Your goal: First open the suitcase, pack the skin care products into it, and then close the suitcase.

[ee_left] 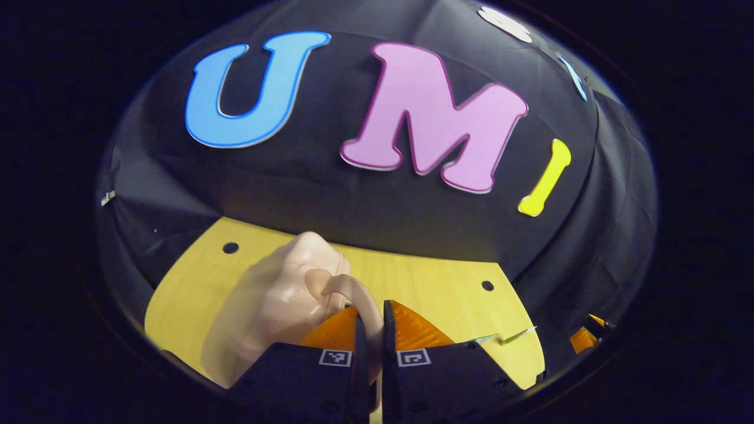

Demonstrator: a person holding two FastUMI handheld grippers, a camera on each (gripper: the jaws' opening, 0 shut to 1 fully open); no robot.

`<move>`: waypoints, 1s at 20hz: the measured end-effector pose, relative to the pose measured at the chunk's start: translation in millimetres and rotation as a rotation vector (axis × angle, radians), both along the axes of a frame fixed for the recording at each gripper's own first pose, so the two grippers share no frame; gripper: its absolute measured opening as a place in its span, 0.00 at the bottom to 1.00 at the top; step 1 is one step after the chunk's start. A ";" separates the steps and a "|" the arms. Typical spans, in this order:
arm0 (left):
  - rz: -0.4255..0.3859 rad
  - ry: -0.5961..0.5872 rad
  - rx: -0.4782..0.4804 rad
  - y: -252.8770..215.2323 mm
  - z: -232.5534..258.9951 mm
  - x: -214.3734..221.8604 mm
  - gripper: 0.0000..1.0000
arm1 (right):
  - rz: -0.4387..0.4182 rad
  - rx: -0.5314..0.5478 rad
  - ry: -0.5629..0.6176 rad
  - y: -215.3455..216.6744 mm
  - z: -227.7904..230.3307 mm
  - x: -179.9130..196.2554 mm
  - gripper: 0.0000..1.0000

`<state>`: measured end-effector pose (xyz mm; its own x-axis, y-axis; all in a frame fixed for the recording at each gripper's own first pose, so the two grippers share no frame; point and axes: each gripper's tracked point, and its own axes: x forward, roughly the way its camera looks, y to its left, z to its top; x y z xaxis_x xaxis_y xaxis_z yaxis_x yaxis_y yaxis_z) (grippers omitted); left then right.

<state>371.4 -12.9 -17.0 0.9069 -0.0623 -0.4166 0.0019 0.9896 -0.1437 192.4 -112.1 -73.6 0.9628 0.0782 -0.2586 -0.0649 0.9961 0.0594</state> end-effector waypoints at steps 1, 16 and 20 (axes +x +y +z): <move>0.050 -0.024 0.070 41.4 11.8 -0.6 0.13 | -0.003 -0.010 0.000 1.6 -1.5 1.2 0.97; 0.291 0.134 -0.012 393.8 -186.4 4.5 0.13 | -0.193 -0.198 0.079 -28.5 -96.5 25.5 0.97; 0.281 0.225 0.011 403.7 -237.0 7.8 0.13 | -0.231 -0.185 0.100 -30.8 -110.2 17.0 0.97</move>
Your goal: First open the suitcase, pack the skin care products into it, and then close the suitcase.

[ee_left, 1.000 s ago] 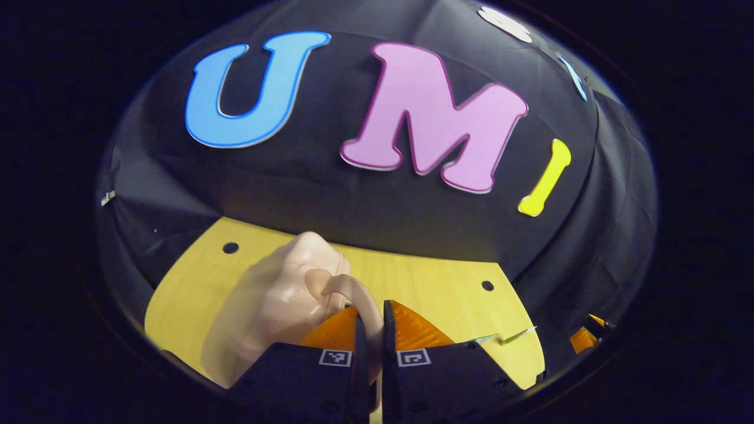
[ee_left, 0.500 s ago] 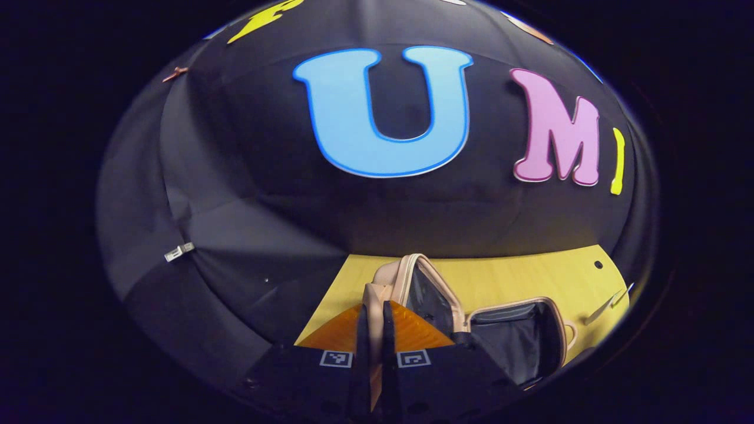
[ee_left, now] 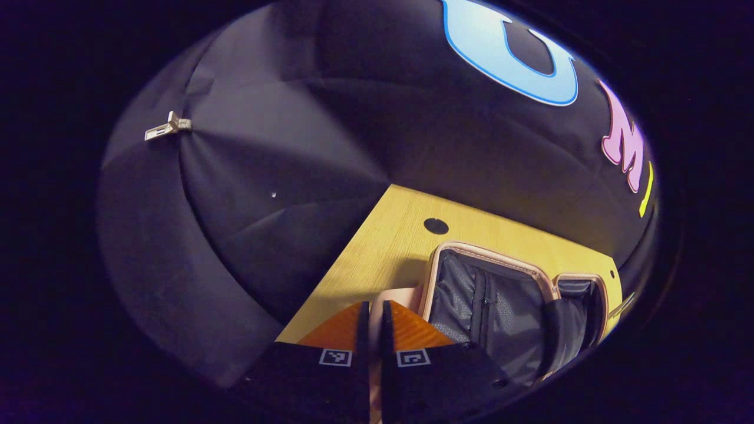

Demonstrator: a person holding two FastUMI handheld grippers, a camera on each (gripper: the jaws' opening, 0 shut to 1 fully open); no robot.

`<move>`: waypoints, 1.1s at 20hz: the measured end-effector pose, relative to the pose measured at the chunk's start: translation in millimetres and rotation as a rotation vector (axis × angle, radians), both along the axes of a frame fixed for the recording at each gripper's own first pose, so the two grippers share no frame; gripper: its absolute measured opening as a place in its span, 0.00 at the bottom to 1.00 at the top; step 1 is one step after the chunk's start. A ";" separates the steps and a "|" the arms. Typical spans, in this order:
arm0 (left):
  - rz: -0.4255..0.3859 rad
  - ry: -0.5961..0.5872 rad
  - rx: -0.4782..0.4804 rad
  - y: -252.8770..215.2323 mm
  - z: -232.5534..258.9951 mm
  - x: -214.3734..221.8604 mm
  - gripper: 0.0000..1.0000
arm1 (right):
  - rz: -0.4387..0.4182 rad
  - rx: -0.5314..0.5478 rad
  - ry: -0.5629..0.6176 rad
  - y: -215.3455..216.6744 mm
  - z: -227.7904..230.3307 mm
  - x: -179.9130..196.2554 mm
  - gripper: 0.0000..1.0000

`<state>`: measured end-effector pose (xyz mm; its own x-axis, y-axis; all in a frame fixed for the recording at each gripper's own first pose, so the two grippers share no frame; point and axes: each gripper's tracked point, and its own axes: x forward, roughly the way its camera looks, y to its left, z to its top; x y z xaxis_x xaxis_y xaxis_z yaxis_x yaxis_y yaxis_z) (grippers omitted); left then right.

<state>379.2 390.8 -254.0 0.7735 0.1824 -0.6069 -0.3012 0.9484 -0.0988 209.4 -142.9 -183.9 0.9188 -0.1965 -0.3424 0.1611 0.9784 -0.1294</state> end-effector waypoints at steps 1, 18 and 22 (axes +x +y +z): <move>0.037 0.030 0.052 9.1 -3.0 -4.5 0.14 | -0.001 -0.006 -0.002 0.6 0.9 -1.1 0.97; -0.099 -0.474 0.160 -340.7 215.6 -125.5 0.98 | 0.025 0.001 -0.064 -50.9 45.1 -25.2 0.97; -0.213 -0.533 0.134 -468.4 204.0 -120.9 0.97 | -0.001 0.041 -0.053 -66.9 34.2 -26.8 0.97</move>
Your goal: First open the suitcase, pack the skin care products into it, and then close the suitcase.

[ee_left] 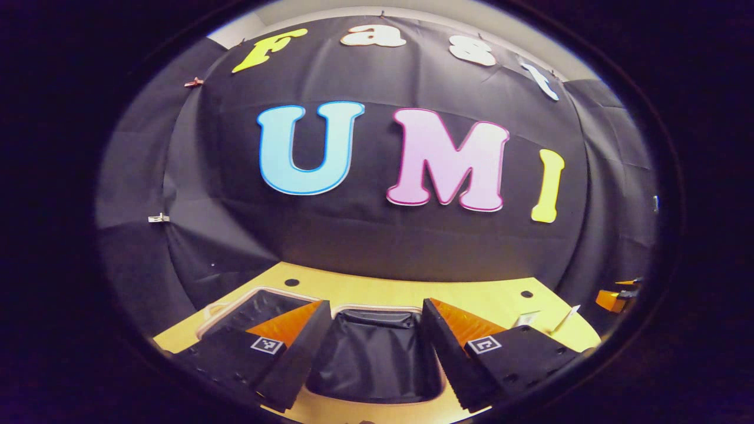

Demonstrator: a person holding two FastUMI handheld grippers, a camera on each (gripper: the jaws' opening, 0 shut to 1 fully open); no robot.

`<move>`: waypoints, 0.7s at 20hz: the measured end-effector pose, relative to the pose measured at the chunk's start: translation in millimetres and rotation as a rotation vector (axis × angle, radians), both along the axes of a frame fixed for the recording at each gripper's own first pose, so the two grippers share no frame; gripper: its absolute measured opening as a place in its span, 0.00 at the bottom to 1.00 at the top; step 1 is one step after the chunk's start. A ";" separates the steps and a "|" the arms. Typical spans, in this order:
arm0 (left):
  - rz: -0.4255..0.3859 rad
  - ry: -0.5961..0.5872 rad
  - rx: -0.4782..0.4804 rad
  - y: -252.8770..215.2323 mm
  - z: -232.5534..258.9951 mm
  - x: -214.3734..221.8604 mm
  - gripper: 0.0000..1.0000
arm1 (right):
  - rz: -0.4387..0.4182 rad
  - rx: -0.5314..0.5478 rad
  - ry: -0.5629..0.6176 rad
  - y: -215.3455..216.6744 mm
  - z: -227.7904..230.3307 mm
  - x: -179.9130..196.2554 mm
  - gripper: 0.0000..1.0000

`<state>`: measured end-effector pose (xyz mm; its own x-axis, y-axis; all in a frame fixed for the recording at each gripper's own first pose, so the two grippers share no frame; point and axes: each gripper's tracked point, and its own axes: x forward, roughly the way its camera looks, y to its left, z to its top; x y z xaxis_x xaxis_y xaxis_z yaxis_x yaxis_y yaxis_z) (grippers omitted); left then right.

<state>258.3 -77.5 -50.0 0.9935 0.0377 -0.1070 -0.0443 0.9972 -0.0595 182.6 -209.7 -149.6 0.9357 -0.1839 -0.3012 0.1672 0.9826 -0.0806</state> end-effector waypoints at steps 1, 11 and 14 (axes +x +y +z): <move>-0.023 -0.007 -0.008 -26.4 -7.9 2.6 0.97 | -0.004 0.005 0.006 -3.6 -4.5 0.7 0.97; -0.338 0.196 -0.066 -228.5 -158.7 64.6 0.98 | -0.013 0.012 0.060 -37.2 -76.0 29.4 0.97; -0.367 0.221 -0.053 -251.6 -186.1 92.0 0.96 | 0.001 -0.004 0.076 -45.4 -104.2 40.0 0.97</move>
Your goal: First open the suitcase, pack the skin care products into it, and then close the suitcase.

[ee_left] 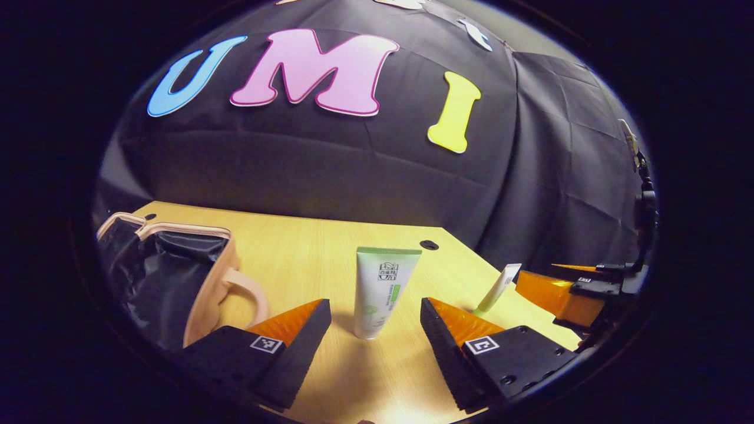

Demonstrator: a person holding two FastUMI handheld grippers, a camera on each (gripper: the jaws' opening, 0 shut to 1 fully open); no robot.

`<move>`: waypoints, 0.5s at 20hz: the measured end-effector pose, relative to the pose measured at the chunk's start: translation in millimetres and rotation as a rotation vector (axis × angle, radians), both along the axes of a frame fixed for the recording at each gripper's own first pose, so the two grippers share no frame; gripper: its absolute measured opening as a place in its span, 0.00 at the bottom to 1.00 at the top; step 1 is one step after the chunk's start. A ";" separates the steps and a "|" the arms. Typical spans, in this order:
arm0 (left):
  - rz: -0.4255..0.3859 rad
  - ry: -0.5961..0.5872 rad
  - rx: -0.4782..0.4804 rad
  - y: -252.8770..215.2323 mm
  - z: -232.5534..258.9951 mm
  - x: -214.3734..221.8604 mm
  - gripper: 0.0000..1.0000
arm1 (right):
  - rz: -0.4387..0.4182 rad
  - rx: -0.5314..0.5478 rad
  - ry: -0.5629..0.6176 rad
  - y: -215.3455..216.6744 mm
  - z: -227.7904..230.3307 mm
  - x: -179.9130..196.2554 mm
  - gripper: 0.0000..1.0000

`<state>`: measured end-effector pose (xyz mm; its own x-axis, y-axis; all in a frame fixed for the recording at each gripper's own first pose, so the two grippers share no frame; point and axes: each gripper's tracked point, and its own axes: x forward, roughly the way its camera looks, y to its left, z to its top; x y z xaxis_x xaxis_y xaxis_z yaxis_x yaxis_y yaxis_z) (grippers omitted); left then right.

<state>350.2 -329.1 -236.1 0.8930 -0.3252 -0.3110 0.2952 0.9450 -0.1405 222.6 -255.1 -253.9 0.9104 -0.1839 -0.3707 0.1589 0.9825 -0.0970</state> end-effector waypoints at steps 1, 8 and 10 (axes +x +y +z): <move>-0.004 -0.016 0.018 -6.0 -2.5 9.7 0.96 | 0.002 0.000 -0.001 -1.7 -6.2 3.9 0.98; 0.036 0.052 0.093 -18.8 -44.8 59.8 0.96 | -0.095 0.132 0.082 -11.3 -55.6 19.0 0.98; 0.045 0.068 0.077 -24.8 -49.4 62.6 0.83 | -0.117 0.160 0.079 -13.0 -61.6 27.3 0.98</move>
